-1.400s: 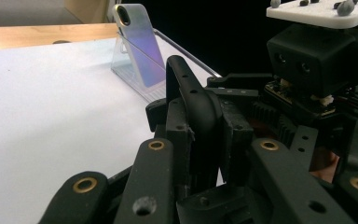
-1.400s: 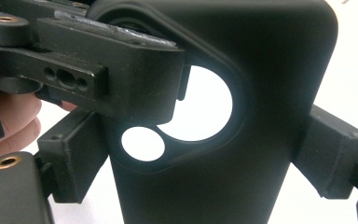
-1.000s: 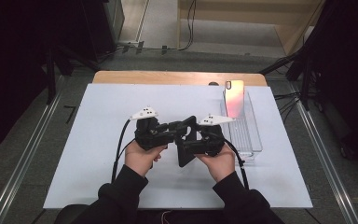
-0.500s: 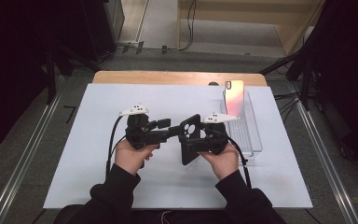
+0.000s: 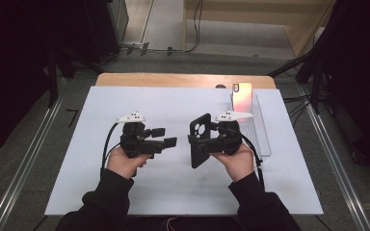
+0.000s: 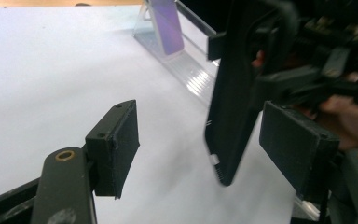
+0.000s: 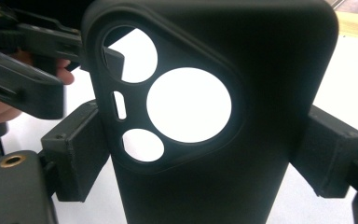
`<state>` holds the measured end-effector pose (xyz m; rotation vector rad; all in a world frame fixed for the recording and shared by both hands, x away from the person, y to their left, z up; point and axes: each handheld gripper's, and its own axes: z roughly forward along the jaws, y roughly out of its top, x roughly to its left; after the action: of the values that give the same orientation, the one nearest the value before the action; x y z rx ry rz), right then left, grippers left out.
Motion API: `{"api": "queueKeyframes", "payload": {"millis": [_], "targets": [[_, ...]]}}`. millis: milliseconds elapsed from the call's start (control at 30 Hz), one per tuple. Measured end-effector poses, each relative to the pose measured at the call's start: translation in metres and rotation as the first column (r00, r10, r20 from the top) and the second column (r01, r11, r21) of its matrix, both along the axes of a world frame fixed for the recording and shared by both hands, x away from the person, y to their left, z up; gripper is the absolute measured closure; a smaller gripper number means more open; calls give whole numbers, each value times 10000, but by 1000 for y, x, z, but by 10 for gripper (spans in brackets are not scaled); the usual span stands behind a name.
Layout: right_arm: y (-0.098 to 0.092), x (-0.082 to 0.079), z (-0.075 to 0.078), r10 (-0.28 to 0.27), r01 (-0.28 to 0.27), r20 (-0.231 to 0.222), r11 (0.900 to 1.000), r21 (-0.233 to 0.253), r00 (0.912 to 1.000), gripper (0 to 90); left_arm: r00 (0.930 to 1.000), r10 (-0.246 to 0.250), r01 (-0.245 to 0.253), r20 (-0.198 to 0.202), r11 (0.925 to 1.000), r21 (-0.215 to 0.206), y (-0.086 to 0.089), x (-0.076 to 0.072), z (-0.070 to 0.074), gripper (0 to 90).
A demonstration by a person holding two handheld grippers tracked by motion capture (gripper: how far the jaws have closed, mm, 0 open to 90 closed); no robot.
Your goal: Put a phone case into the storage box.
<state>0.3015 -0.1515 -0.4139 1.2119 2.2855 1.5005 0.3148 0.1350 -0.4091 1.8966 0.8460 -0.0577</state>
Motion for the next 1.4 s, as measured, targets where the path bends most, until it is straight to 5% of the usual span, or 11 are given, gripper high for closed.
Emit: {"api": "queueKeyframes", "payload": {"millis": [200, 467, 767, 1400], "targets": [[-8, 0, 12, 234, -234, -24, 9997, 93, 9997, 121, 9987, -509, 509, -38, 9984, 228, 7, -1, -9, 290], [-19, 1, 24, 662, -662, -22, 9978, 58, 9978, 122, 9968, -792, 779, 84, 9913, 1062, 17, -4, -21, 291], [-27, 2, 32, 1048, -1048, -54, 9944, -107, 9945, 122, 9950, -992, 967, 120, 9863, 1340, 26, -8, -27, 293], [-72, 1, 56, 241, -247, 306, 9995, 206, 9992, 123, 9936, -1131, 1119, -2, 9828, 1470, 46, -13, -35, 293]]}}
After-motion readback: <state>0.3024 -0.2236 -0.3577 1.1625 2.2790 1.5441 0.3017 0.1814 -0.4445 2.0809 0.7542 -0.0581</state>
